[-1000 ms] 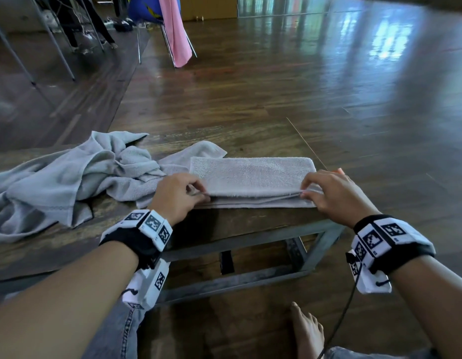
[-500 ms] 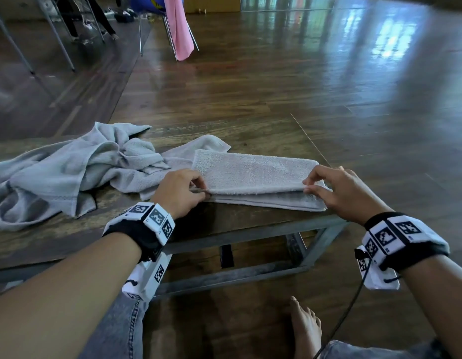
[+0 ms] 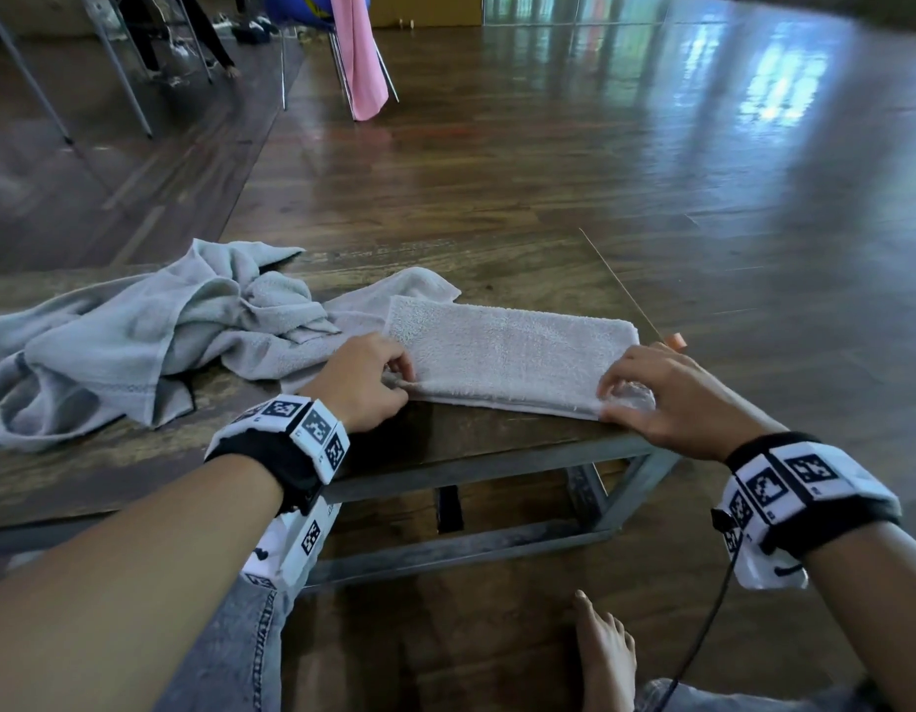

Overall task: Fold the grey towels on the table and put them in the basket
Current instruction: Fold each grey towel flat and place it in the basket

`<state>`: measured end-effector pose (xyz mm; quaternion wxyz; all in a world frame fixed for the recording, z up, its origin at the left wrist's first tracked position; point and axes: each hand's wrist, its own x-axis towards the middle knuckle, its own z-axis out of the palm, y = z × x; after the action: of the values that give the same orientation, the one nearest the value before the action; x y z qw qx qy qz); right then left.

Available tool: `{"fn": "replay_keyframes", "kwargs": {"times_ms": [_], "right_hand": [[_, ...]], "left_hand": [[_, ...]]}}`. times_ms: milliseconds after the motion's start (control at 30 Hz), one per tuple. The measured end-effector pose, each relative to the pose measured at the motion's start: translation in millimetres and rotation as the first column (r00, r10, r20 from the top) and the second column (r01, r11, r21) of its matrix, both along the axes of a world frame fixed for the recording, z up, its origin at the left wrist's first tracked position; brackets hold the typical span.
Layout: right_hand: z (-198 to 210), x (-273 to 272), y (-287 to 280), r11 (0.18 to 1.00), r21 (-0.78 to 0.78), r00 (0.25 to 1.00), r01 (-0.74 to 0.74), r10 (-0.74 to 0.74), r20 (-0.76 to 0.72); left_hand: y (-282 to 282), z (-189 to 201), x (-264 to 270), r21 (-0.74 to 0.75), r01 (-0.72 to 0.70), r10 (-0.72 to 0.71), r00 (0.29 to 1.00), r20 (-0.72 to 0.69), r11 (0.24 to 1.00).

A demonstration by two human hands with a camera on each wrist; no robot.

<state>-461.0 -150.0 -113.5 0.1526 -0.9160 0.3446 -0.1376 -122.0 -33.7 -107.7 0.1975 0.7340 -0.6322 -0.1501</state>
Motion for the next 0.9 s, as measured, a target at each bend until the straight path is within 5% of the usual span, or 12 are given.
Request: {"fn": "replay_keyframes", "kwargs": {"times_ms": [300, 367, 500, 567, 633, 900], "right_hand": [[1, 29, 16, 0.998, 0.027, 0.995, 0.058, -0.056, -0.083], [2, 42, 23, 0.996, -0.058, 0.998, 0.063, -0.064, -0.023], [-4, 73, 33, 0.985, -0.15, 0.996, 0.085, -0.078, 0.053], [-6, 89, 35, 0.986, -0.136, 0.995, 0.091, -0.085, 0.051], [-13, 105, 38, 0.987, -0.144, 0.998, 0.07, -0.068, 0.013], [-40, 124, 29, 0.996, -0.01, 0.971, 0.089, -0.089, -0.224]], "left_hand": [[13, 15, -5, 0.093, -0.101, 0.08, 0.974, 0.211, 0.991], [10, 16, -11, 0.015, -0.074, 0.067, 0.965, 0.255, 0.997], [-12, 7, -38, -0.176, 0.066, -0.047, 0.993, 0.109, 0.982], [-25, -6, -54, -0.183, 0.111, -0.073, 0.976, 0.205, 0.977], [-31, -23, -64, -0.127, 0.104, -0.06, 0.949, 0.309, 0.987], [-30, -45, -52, -0.009, 0.09, -0.086, 0.966, 0.244, 0.996]]}}
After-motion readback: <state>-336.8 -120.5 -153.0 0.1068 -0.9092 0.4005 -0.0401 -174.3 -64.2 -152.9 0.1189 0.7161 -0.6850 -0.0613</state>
